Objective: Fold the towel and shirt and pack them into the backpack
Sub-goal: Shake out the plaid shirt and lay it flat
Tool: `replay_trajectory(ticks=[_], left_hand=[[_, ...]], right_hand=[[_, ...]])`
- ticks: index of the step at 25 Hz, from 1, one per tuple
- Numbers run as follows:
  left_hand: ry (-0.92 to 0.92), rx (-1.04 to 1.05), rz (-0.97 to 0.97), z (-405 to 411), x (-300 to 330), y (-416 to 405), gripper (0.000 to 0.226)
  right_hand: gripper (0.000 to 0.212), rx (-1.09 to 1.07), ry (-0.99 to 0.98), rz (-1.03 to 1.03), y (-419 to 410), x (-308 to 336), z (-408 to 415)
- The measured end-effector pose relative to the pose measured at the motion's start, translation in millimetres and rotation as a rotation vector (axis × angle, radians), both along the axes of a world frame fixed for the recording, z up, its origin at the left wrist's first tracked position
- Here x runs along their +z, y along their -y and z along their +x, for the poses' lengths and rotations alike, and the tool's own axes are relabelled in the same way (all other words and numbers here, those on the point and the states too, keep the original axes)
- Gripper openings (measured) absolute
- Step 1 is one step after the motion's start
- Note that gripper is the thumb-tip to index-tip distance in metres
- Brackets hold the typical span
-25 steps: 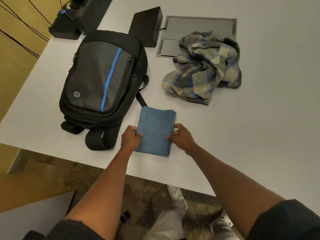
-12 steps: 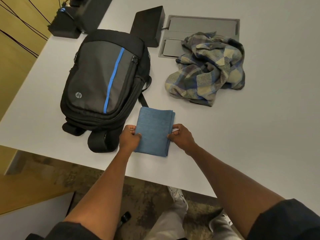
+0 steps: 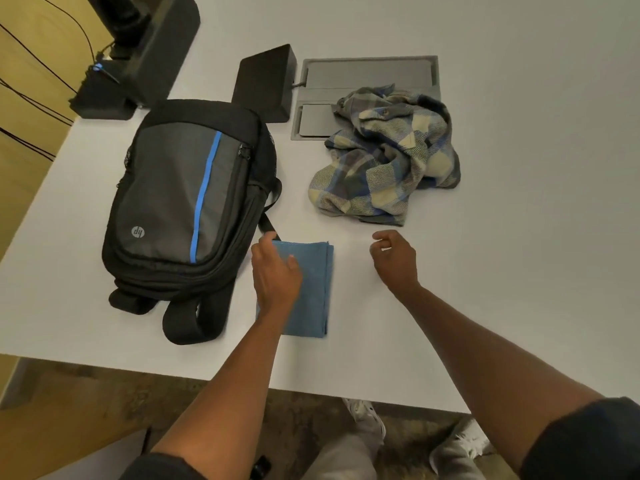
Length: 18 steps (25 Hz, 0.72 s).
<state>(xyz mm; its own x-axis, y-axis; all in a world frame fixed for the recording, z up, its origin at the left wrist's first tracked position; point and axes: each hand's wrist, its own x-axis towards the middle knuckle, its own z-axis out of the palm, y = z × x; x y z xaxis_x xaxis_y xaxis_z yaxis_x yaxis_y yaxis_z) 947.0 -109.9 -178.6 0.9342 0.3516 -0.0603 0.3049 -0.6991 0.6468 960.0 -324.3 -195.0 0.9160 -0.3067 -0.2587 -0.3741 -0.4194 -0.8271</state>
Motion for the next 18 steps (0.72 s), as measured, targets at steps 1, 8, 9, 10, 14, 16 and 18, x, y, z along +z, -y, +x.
replay_trajectory(ticks=[1,8,9,10,14,16,18], left_hand=[[0.006,-0.056,-0.033,9.9,2.6,11.9,0.055],[0.036,-0.499,-0.11,103.3,21.5,101.8,0.069],[0.001,-0.527,-0.117,115.8,23.1,113.7,0.075],[-0.051,-0.533,-0.131,127.7,23.2,123.9,0.082],[-0.206,-0.52,-0.214,143.6,20.2,154.1,0.098],[-0.233,-0.548,-0.274,131.8,14.9,166.6,0.102],[-0.257,-0.536,-0.328,112.5,10.0,186.2,0.1]], right_hand=[[0.023,-0.055,0.087,-0.049,10.1,8.5,12.4],[0.021,0.018,0.271,-0.148,91.3,47.8,102.0],[0.026,0.073,0.17,-0.014,95.4,50.4,107.0],[0.033,0.117,0.067,0.109,97.0,52.0,109.8],[0.041,0.112,0.076,0.166,102.9,49.3,106.6],[0.034,0.104,0.113,0.091,116.5,48.4,96.2],[0.025,0.086,0.123,0.038,139.7,46.0,82.8]])
